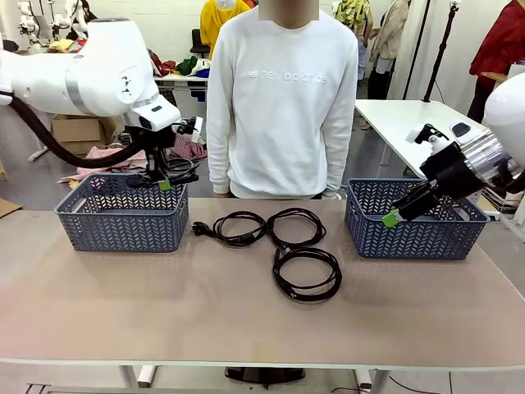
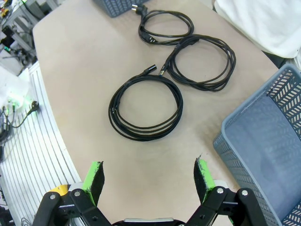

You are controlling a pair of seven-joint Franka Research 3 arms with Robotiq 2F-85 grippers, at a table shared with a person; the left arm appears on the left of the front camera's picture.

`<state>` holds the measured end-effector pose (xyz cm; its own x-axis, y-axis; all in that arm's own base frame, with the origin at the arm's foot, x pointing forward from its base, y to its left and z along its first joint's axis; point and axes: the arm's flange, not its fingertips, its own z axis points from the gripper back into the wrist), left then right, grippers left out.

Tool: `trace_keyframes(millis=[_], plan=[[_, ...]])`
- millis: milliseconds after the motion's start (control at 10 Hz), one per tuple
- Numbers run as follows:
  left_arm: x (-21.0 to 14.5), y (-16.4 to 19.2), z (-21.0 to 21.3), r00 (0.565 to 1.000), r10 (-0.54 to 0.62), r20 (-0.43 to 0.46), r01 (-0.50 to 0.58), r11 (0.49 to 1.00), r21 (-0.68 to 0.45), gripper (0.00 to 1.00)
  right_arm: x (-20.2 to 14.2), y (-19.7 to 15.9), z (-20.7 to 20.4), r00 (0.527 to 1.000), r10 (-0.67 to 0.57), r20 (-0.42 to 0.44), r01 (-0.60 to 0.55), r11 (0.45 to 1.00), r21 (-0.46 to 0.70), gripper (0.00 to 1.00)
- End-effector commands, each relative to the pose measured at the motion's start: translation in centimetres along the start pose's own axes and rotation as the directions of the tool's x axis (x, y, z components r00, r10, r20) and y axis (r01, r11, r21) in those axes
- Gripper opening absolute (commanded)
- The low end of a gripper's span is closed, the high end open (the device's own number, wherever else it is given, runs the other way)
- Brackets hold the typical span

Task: Organize the cables according to human instructions.
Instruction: Pick up a bundle of cables and place it in the basket indicated by the human.

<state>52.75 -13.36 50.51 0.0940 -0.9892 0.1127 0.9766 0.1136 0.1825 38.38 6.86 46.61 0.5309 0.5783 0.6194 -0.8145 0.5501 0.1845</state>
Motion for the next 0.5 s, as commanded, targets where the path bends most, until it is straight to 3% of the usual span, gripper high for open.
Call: trace_keyframes(millis=[0,400], plan=[[-2.2,0.4,-0.5,1.0,0.008,0.002,-0.008,1.0,0.025,0.15,0.0,-0.3,-0.1,0.999,0.019,0.027,-0.02,1.0,0.015,1.0],[-6.0,1.1,-2.1,0.998,0.056,-0.011,-0.055,0.997,0.048,0.15,0.0,-0.3,-0.1,0.999,0.019,0.027,-0.02,1.0,0.015,1.0]])
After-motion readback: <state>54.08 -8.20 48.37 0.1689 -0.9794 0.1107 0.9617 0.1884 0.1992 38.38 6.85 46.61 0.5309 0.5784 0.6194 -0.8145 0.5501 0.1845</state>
